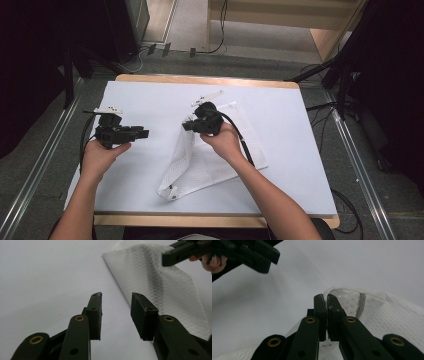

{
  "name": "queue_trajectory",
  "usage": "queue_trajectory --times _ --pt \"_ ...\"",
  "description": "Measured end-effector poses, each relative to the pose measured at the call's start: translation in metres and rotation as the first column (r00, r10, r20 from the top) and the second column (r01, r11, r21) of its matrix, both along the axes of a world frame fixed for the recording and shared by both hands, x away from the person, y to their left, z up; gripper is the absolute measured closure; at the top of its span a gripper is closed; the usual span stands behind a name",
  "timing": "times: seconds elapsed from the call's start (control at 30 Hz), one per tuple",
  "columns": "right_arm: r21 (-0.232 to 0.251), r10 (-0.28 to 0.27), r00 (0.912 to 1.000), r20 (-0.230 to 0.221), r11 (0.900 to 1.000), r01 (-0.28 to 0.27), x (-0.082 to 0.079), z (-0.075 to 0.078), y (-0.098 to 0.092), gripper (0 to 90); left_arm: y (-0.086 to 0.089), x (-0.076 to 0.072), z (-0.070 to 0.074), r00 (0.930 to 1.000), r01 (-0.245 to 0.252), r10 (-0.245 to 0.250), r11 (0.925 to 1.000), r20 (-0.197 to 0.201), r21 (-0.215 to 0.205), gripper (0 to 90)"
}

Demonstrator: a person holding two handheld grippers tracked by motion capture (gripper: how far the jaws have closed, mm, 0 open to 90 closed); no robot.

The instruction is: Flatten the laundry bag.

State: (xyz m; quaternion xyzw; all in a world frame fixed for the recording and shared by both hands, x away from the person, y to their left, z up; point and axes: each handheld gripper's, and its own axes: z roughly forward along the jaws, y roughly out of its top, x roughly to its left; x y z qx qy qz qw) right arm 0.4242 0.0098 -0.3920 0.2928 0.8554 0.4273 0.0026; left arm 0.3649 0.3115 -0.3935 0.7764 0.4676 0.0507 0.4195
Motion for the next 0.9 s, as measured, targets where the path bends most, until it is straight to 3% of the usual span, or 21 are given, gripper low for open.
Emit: queue_trajectory --times 0.23,0.43,0.57,0.63,0.77,0.9 --pt "0.011 0.009 0.9997 -0.025 1.000 -0.008 0.027 0.000 0.038 89.6 0.004 -0.005 -0.001 0.9999 -0.014 0.014 0.9999 -0.008 -0.007 61.0" --pt "0.014 0.027 0.9990 -0.036 1.000 -0.027 0.037 -0.001 0.070 89.3 0.010 -0.012 -0.002 0.9994 -0.030 0.030 0.9995 -0.014 -0.006 60.0" --pt "-0.018 0.044 0.9983 -0.036 0.999 -0.045 0.042 -0.003 0.089 85.0 0.012 -0.016 -0.003 0.9991 -0.040 0.040 0.9991 -0.013 0.014 58.8" --pt "-0.011 0.042 0.9989 -0.023 0.999 -0.042 0.043 -0.002 0.093 75.6 0.014 -0.017 -0.004 0.9988 -0.048 0.048 0.9988 -0.011 0.014 58.1" --pt "0.011 0.033 0.9994 -0.007 0.999 -0.033 0.043 0.006 0.089 71.8 0.018 -0.019 -0.001 0.9981 -0.061 0.061 0.9981 -0.006 0.006 57.5" --pt "0.011 0.031 0.9995 0.011 0.999 -0.031 0.039 0.013 0.076 70.6 0.021 -0.017 0.001 0.9977 -0.068 0.068 0.9974 0.001 0.023 57.1"
